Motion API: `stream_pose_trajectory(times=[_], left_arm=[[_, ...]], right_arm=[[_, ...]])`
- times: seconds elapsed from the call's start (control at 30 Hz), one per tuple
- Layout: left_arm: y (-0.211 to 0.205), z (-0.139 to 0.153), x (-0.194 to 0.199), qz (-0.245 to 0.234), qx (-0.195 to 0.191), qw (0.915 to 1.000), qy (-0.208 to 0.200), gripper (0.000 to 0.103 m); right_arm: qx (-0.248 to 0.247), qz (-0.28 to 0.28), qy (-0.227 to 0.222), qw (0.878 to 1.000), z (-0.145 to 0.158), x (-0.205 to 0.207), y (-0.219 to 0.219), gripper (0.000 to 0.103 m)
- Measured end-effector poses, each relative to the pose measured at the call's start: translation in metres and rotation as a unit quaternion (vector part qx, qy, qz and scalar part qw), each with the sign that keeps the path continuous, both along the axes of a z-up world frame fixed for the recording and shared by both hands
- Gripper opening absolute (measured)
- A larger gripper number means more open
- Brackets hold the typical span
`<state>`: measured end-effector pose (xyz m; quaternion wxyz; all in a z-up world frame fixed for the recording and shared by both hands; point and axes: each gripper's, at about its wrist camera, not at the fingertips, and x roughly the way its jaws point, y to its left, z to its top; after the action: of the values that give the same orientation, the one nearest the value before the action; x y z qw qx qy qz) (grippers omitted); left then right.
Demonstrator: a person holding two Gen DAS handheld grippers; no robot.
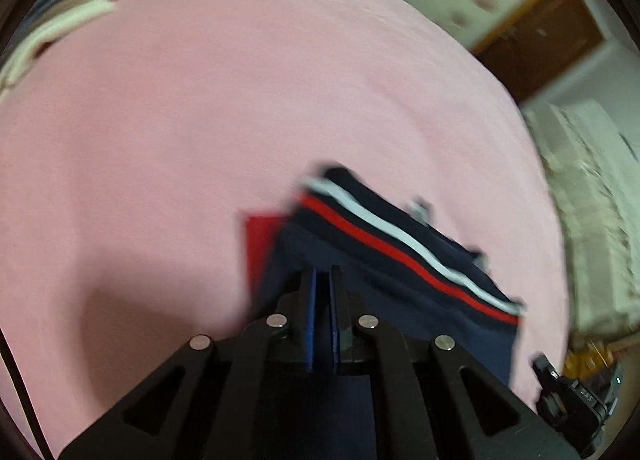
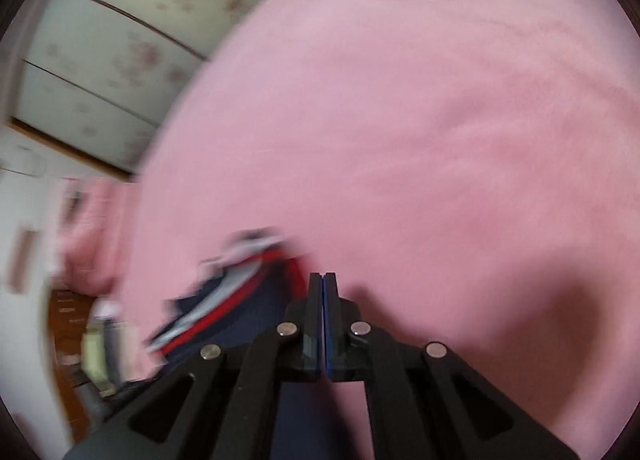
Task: Fold large clothes
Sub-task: 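Lower the folded hem onto the jacket and open both tools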
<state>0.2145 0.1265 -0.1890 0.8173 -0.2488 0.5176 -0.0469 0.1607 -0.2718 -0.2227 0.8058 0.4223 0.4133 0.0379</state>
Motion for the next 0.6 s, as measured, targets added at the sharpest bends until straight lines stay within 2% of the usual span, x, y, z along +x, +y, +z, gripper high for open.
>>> stream_pose_trajectory(times=[0.07,0.13,0.2,0.27,0.33,0.43,0.47,0.5,0.53,0.57,0.6], left_arm=[[-0.013,0.005,-0.01,-0.034,-0.024,0.999,0.013,0.004],[-0.029,0.0,-0.019,-0.056,-0.039,0.9969,0.039,0.004],[-0.039,-0.011,-0.024,-0.061,-0.031,0.9958,0.061,0.004],[-0.039,-0.019,-0.026,-0.059,-0.02,0.9952,0.075,0.004],[-0.039,-0.016,-0.021,-0.047,-0.015,0.9963,0.071,0.004],[-0.02,-0.015,-0.018,-0.036,-0.034,0.9968,0.062,0.004],[-0.017,-0.014,-0.016,-0.032,-0.023,0.997,0.066,0.004],[-0.014,-0.012,-0.015,-0.028,0.012,0.9969,0.073,0.004],[-0.01,-0.009,-0.013,-0.032,0.036,0.9959,0.076,0.004],[-0.002,-0.008,-0.014,-0.027,0.062,0.9939,0.087,0.004],[0.002,-0.007,-0.016,-0.017,0.068,0.993,0.096,0.004]], right_arm=[[0.034,0.063,-0.016,0.997,0.003,-0.005,0.038,0.0],[0.057,0.129,-0.004,0.99,-0.008,-0.004,0.082,0.0],[0.054,0.168,0.024,0.984,-0.022,0.001,0.114,0.0],[0.051,0.187,0.041,0.98,-0.036,0.004,0.129,0.0],[0.032,0.182,0.06,0.981,-0.041,0.008,0.128,0.0],[0.014,0.125,0.084,0.989,-0.037,0.01,0.083,0.0],[0.033,0.112,0.085,0.989,-0.036,0.006,0.066,0.0],[0.045,0.101,0.089,0.99,-0.033,0.002,0.051,0.0],[0.026,0.089,0.103,0.99,-0.028,0.006,0.041,0.0],[-0.047,0.07,0.143,0.986,-0.022,0.003,0.033,0.0],[-0.101,0.064,0.177,0.977,-0.018,0.001,0.025,0.0]])
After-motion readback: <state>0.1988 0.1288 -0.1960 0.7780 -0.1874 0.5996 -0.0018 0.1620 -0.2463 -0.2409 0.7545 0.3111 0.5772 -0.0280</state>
